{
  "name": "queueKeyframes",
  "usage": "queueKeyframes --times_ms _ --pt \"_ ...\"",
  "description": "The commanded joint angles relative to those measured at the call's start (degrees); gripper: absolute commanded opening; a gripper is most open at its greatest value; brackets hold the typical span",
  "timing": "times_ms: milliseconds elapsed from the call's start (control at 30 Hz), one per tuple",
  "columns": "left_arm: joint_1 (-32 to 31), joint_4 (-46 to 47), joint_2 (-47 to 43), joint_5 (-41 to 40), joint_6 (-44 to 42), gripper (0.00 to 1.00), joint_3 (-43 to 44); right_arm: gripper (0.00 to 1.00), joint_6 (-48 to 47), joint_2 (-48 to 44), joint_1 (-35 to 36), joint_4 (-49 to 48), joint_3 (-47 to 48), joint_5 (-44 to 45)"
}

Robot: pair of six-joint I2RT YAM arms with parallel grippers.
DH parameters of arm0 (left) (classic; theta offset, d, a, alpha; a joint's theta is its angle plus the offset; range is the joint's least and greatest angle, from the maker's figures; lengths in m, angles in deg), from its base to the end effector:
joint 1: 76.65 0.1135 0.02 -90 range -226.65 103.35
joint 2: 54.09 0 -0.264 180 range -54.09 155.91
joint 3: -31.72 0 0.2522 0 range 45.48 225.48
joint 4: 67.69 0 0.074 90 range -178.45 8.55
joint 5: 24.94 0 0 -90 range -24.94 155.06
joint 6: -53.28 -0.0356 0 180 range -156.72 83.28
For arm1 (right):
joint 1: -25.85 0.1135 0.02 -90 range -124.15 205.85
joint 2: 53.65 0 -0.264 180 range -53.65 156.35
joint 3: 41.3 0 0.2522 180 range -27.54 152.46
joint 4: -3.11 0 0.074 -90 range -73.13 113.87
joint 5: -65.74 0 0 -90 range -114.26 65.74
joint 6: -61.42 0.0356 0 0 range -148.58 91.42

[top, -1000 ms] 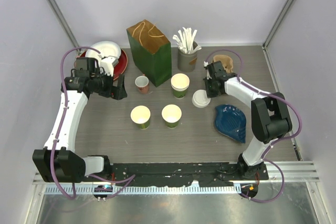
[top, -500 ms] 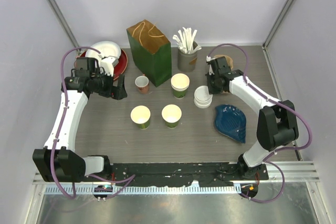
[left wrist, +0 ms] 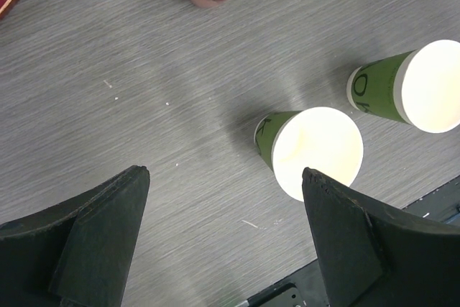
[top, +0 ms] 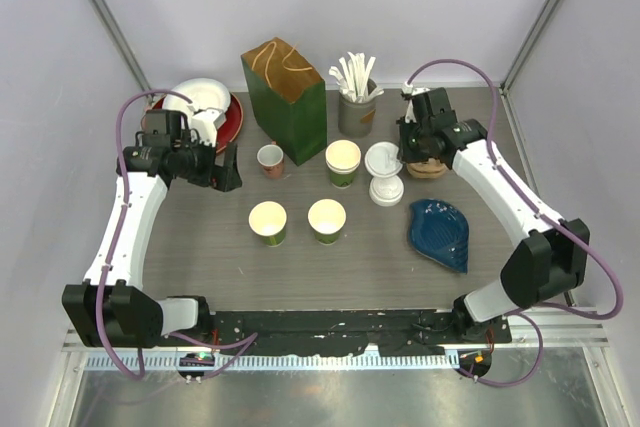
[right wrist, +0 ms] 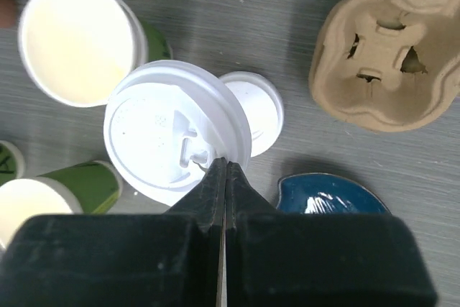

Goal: Pack the takeout coffee

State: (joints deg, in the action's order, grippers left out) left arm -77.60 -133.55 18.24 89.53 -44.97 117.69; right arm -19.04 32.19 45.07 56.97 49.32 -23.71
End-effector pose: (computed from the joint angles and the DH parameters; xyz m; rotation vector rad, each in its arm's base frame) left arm 0.2499 -0.0189 0.3404 0.3731 2.3980 -0.4710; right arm 0.3060 0.1063 0.3150 -0.2014 2.4306 0.2146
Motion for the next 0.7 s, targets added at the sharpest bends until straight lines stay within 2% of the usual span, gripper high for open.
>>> queueKeyframes --times_ms 0,100,233,333,500,667 --pt "0.51 -3.62 -1.67 -2.76 -2.20 0.92 2.15 0.01 3.03 -3.49 7.80 6.12 7.24 3.38" --pt "0.51 -7.92 -1.76 -2.76 -5.10 0.93 2.76 0.01 4.34 -1.82 14.15 9.12 13.56 3.31" --pt "0.51 -11.00 -2.64 -4.51 -5.37 0.92 2.24 0.01 6.72 1.77 25.04 6.58 18.84 0.24" --pt "0.60 -11.62 -3.60 -6.71 -5.37 0.92 1.19 0.01 7.07 7.04 30.06 6.22 22.52 -3.81" --pt "0.69 -11.36 -4.92 -10.14 -4.93 0.92 0.39 0.01 5.93 15.39 33.42 7.36 28.42 -5.65" --pt "0.69 -10.92 -5.10 -10.23 -4.58 0.92 0.57 0.01 4.88 22.87 34.39 10.26 35.19 -7.41"
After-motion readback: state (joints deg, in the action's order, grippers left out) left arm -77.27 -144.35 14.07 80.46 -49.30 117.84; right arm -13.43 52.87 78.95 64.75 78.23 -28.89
